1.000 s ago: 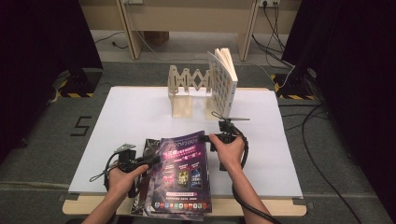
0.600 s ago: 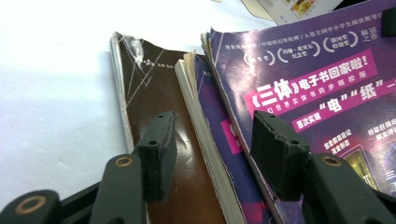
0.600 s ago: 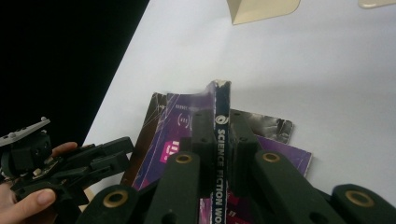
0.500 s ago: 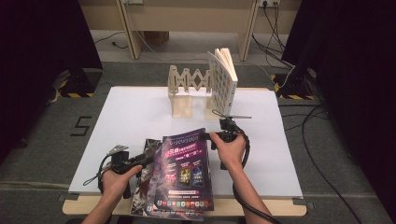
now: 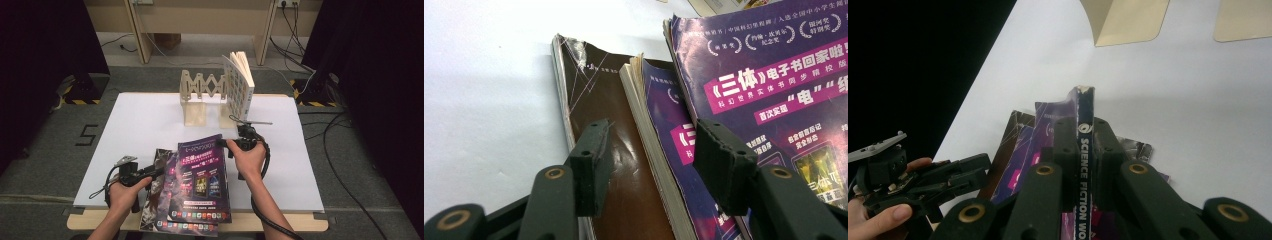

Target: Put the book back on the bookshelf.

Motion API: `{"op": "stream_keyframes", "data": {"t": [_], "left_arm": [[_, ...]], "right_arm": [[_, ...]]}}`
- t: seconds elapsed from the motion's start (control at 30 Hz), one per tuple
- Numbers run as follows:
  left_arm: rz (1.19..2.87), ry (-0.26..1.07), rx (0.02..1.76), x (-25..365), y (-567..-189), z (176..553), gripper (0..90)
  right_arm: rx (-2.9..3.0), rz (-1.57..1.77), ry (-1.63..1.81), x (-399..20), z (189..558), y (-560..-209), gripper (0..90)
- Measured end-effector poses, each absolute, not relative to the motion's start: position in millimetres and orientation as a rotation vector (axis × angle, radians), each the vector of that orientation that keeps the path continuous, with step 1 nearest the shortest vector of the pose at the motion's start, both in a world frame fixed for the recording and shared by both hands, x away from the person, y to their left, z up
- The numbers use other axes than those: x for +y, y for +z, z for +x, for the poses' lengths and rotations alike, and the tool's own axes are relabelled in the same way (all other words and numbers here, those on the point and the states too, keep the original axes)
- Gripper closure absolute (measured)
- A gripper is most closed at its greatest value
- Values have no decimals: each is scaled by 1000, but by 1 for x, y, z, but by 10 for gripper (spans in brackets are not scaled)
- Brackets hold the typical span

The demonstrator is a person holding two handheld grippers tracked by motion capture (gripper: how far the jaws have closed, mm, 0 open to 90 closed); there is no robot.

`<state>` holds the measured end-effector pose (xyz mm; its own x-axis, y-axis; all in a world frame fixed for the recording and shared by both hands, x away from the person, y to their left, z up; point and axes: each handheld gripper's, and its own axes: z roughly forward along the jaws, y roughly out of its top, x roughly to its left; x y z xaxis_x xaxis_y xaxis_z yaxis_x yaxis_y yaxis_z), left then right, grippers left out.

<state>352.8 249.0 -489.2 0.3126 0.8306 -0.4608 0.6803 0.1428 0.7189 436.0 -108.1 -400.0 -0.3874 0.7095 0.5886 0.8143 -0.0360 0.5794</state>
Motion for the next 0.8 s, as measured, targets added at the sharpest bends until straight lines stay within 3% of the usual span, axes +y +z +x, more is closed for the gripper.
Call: {"op": "stream_keyframes", "data": {"t": [0.8], "left_arm": [[1582,185,1422,252,-490,353,467]], "right_arm": [[-2124,-1667,-1441,-110,434,-384,844]]}}
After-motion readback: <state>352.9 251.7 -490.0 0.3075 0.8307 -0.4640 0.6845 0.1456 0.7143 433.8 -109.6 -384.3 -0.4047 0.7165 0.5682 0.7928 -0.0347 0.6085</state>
